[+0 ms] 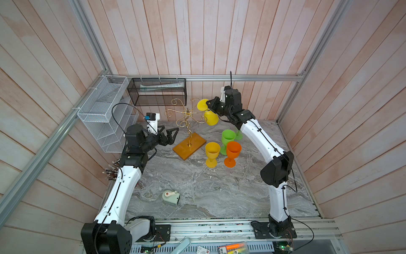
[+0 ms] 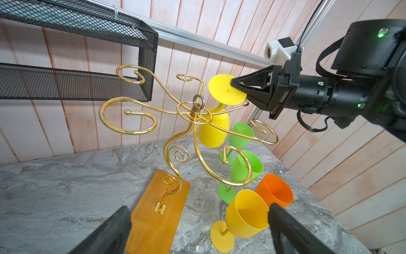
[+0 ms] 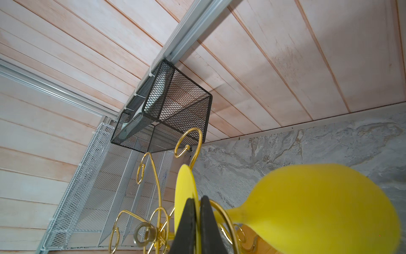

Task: Take the wine glass off the wine glass rack
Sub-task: Pick up the wine glass from the wine glass rack.

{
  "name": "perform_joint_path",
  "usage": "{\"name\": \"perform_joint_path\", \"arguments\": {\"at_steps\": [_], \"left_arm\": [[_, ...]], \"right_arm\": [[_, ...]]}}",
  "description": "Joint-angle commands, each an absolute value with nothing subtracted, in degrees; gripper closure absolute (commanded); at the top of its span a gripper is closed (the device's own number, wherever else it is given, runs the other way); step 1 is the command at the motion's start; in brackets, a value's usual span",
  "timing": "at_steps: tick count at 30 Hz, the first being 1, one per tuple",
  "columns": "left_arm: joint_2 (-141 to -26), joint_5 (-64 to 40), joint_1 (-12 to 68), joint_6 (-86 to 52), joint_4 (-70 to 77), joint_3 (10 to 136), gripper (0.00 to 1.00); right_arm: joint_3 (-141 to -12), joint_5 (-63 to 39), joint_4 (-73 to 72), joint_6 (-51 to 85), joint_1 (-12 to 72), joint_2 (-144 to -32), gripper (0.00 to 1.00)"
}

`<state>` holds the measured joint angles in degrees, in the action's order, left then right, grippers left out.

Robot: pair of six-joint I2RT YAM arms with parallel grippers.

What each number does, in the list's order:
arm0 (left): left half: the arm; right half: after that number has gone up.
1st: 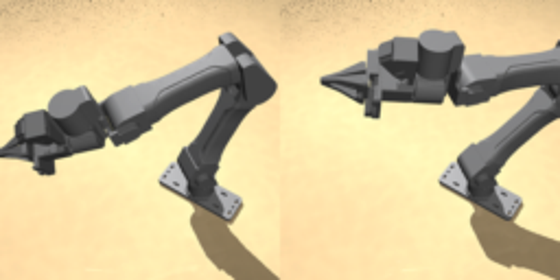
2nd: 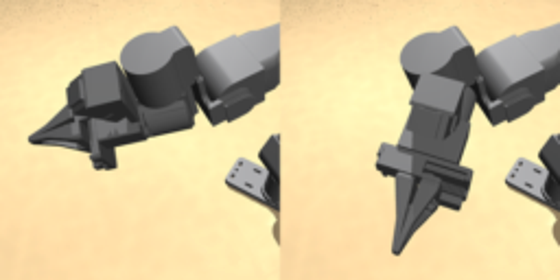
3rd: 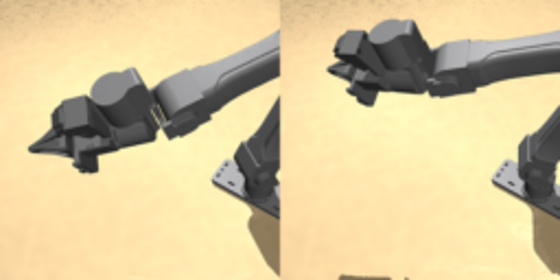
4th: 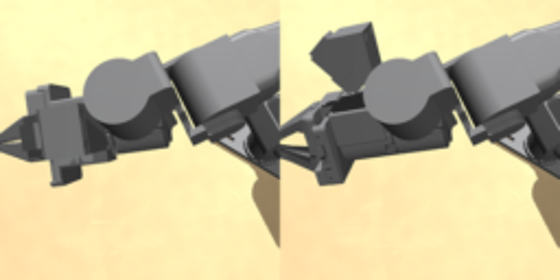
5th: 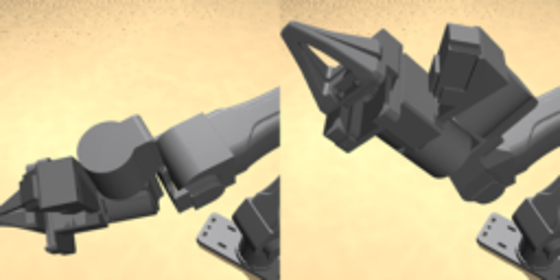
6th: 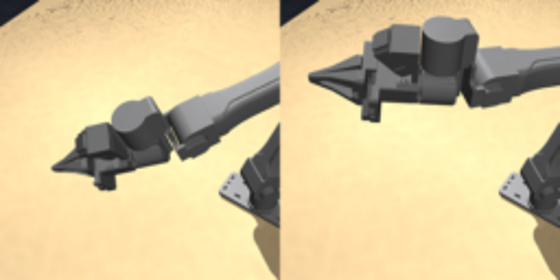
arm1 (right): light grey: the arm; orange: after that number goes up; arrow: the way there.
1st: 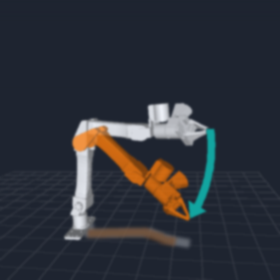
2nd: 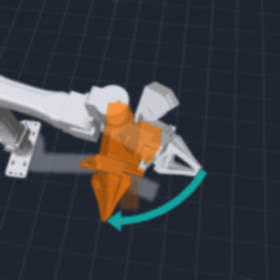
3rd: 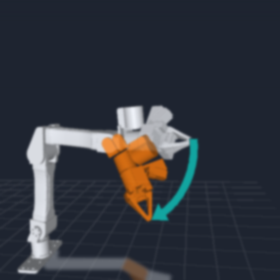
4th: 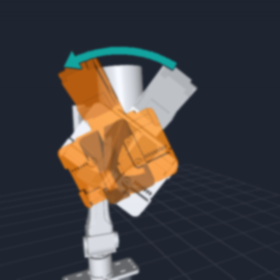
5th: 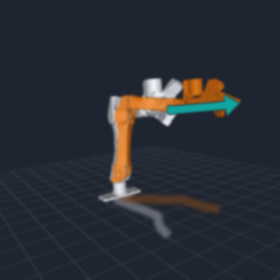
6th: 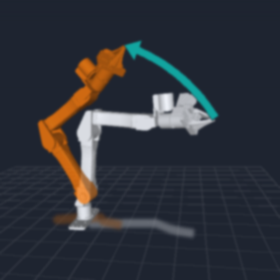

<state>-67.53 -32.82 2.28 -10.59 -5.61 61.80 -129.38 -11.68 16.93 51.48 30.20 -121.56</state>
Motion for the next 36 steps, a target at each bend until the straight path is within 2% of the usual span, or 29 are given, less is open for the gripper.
{"name": "perform_joint_path", "arguments": {"at_steps": [1,13,36], "left_arm": [[-67.64,-33.59,2.46,-10.85,-5.98,63.57,0.01],[-67.64,-33.69,2.46,-10.9,-5.98,63.8,0.01],[-67.46,-33.75,2.55,-11.07,-6.06,63.63,0.01]], "right_arm": [[-128.35,-12.91,16.03,52.86,29.83,-119.71,0.98],[-123.04,-16.16,10.12,57.03,29.72,-116.95,1.0],[-117.04,-14.71,5.19,57.22,29.95,-112.26,1.0]]}}
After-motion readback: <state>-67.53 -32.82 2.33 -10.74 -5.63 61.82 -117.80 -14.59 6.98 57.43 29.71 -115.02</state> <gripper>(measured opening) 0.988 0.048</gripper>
